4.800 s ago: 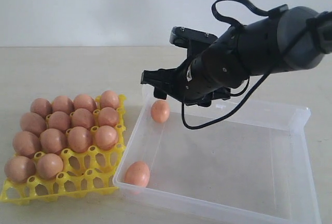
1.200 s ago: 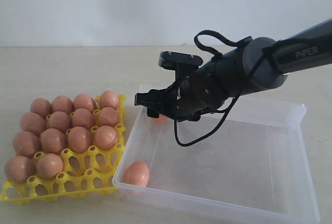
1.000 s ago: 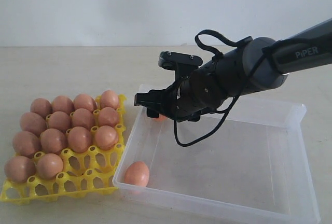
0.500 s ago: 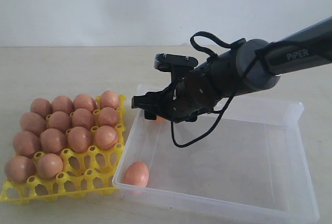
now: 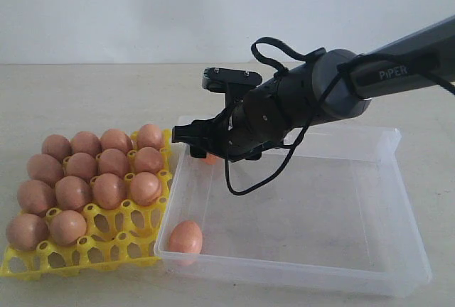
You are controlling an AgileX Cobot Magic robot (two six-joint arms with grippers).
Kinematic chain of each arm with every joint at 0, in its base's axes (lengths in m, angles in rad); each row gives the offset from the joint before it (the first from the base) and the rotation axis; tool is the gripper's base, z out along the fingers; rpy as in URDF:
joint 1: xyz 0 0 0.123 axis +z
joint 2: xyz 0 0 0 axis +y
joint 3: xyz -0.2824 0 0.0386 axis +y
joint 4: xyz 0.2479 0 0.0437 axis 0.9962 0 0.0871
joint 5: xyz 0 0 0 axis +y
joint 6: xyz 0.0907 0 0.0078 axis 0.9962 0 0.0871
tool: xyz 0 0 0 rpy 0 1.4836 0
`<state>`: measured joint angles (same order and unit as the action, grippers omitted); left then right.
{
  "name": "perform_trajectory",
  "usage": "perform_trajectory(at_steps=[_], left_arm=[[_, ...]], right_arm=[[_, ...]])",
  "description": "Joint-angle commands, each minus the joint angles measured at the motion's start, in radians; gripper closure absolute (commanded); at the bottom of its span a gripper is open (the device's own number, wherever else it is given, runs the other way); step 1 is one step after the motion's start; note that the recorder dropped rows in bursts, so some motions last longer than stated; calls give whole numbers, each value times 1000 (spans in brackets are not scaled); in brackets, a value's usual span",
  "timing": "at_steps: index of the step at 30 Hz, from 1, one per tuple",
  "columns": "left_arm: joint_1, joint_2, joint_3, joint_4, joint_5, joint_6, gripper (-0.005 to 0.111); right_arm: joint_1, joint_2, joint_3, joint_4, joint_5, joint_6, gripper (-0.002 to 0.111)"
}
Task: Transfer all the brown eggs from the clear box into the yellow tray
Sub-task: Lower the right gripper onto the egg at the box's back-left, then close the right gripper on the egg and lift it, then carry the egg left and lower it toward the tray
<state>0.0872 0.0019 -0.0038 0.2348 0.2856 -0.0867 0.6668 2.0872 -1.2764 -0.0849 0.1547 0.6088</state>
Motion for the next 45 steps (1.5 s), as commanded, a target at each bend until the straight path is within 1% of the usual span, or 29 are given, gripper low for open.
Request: perform_trajectory(at_steps=[1,5,6,7,12,18,27,30,33,37,40,45], left_arm=[[2,-2,4,-2,-2,-2,85],[2,-2,4,-2,-2,-2,85],[2,-2,4,-2,-2,-2,85],[2,-2,4,-2,-2,-2,85],[2,-2,4,-2,-2,-2,85],[2,-2,4,-2,-2,-2,85],[2,-2,4,-2,-2,-2,85],[2,-2,4,-2,-2,-2,85],[2,-2,4,-2,-2,-2,85],[2,-2,4,-2,-2,-2,85],[2,-2,4,-2,-2,-2,85],[2,-2,4,-2,-2,-2,85]], right_arm=[[4,-2,-8,-1,-10,-14,65],[4,-2,-8,-1,-8,-14,100],[4,-2,-8,-1,-8,-17,105],[4,-2,-8,-1,-8,-17,109],[4,-4,-8,-1,14,-39,108],[4,-57,-8,-5,117,-131,108],[4,-214,-5,-5,181,-253,108],[4,-271,40,-3,172,-285,108],[10,-337,133,-1,103,-353,108],[44,-430,264,1,-61,-477,108],[81,-479,346,1,-209,-489,108],[165,-500,423,-6,-463,-488,108]])
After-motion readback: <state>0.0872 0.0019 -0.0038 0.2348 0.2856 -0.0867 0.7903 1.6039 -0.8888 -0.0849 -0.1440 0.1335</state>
